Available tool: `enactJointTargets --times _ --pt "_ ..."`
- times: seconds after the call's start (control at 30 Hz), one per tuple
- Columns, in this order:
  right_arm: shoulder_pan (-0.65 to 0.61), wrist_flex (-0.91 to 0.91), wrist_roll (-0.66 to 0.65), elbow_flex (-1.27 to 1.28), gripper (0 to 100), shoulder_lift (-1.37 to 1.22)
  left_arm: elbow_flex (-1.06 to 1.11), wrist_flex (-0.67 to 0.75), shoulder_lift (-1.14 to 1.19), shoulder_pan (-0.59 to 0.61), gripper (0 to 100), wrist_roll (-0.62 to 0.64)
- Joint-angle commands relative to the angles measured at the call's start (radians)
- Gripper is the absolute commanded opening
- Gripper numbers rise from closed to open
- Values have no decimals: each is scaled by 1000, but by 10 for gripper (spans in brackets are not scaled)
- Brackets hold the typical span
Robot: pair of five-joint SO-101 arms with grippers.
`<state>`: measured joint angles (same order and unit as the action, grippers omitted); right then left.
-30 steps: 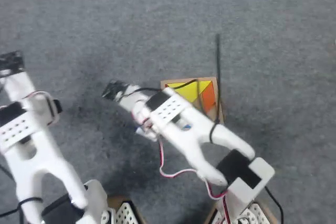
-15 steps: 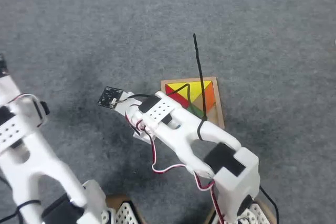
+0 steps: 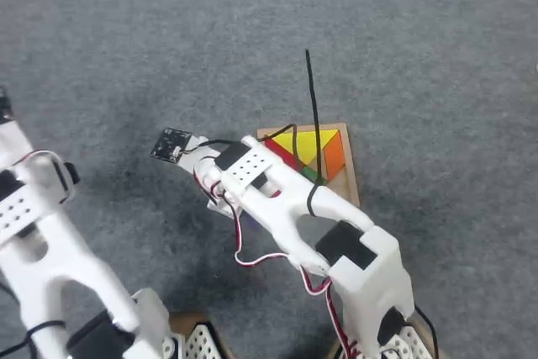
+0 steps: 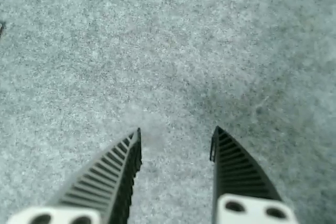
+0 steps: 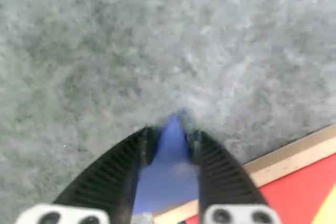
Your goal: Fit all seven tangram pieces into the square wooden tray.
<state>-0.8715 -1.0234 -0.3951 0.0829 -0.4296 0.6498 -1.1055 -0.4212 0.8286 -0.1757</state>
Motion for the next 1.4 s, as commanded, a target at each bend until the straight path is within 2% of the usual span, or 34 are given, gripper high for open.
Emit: enactJointTargets --times 0.0,0.23,0.43,0.67,0.73,0.83,1.03,1.27,1.37 --pt "-13 -24 -3 -28 26 5 -42 18 -41 0 211 -15" --pt "-18 -136 0 -101 23 24 -30 15 -41 -35 211 -15" --pt "-13 -127 72 25 22 260 -25 18 -41 -38 211 -15" --pt "8 91 198 416 27 467 -22 18 -41 -41 211 -15" --pt "27 145 227 459 27 464 -22 18 -41 -41 211 -15" --pt "67 127 270 460 24 455 -21 18 -41 -41 211 -15" --pt "142 18 255 465 9 526 -21 18 -41 -63 211 -15" --pt "176 -8 249 624 8 846 -19 15 -41 -74 211 -15" --pt "182 -8 180 741 12 970 -19 15 -41 -75 211 -15"
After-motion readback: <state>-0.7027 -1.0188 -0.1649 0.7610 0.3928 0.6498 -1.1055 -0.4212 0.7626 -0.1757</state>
